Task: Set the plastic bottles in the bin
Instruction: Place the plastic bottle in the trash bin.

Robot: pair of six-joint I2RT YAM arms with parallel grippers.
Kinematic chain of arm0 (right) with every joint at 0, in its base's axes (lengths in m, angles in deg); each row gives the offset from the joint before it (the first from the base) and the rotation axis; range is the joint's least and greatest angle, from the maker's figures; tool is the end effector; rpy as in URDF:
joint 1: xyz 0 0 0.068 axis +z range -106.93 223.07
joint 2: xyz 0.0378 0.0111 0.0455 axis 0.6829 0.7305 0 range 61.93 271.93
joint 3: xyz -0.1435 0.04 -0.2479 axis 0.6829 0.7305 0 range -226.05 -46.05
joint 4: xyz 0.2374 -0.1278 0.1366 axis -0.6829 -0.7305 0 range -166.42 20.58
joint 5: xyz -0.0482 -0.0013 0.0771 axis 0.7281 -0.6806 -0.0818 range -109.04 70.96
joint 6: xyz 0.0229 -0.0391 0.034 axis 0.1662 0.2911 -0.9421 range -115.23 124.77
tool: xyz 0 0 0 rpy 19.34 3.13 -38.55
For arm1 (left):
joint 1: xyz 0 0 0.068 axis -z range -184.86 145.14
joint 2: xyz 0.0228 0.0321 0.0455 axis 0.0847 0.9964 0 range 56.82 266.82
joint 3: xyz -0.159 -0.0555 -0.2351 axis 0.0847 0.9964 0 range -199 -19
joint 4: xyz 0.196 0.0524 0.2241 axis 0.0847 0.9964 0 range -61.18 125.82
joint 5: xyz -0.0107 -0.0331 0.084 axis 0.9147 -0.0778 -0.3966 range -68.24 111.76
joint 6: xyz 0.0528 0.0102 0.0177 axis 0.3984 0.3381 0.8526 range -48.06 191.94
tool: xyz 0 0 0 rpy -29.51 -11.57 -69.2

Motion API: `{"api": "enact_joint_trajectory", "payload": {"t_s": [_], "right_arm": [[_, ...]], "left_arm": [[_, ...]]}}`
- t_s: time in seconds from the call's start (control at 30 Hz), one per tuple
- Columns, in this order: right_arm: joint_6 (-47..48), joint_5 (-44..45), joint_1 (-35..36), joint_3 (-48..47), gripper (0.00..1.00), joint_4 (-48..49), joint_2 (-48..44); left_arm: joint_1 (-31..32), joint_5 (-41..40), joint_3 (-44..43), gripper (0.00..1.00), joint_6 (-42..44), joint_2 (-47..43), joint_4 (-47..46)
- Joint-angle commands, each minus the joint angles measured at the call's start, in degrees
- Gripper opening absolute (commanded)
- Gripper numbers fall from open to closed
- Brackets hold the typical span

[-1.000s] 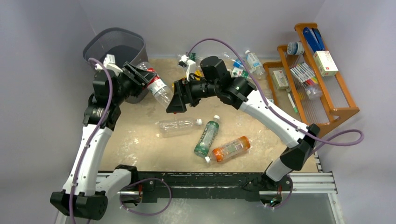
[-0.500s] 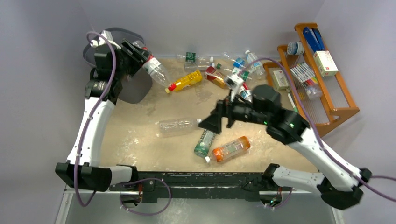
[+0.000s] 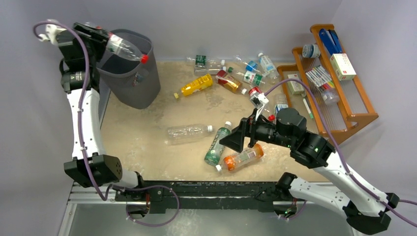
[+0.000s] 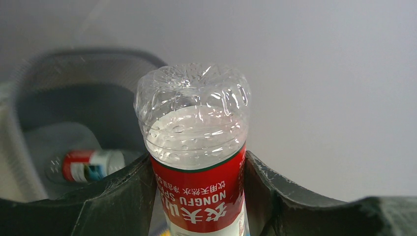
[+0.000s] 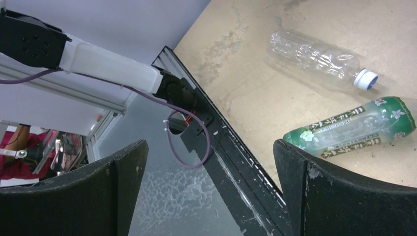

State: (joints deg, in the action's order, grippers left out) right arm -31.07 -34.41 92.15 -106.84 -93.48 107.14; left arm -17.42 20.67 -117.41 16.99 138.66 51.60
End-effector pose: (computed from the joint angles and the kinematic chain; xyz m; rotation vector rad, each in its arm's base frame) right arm 0.1194 0.1539 0.4315 -0.4366 1.8530 1.2888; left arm 0.3435 0.0774 0.5190 -0.9613 1.4120 -0.5389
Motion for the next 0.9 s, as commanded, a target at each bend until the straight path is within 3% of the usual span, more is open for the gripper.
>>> {"api": "enact_joint_trajectory", "payload": {"t_s": [0.0,0.27,0.37,0.5,0.7,0.87], "right_arm": [[-1.25,1.37,-0.04,0.88,1.0,2.4,-2.83],[-1.92,-0.68,-0.04,3.39,1.0,4.83,-0.96],[-1.18,-0.66,-0.04,3.48,1.0,5.66,0.4],[-2.11,-1.27,-0.04,4.0,1.0,6.92,0.86],[-2.17,-0.02,-0.04,3.64,1.0,7.07,2.8],[-3.05,9.52,-0.04,1.83,1.0,0.06,3.93]], "left_arm": [[-6.13,-2.85,-3.45,0.42,-1.66,0.34,-5.78],[-6.52,-11.43,6.29,0.42,-4.77,1.18,-11.52],[-6.25,-11.84,5.04,0.47,-3.19,4.31,-10.09],[-6.25,-9.97,0.02,0.77,0.75,8.67,-4.84],[-6.33,-7.06,-2.1,0.8,3.26,7.54,-3.0],[-6.36,-4.59,-7.52,0.82,6.31,3.65,2.35]]}}
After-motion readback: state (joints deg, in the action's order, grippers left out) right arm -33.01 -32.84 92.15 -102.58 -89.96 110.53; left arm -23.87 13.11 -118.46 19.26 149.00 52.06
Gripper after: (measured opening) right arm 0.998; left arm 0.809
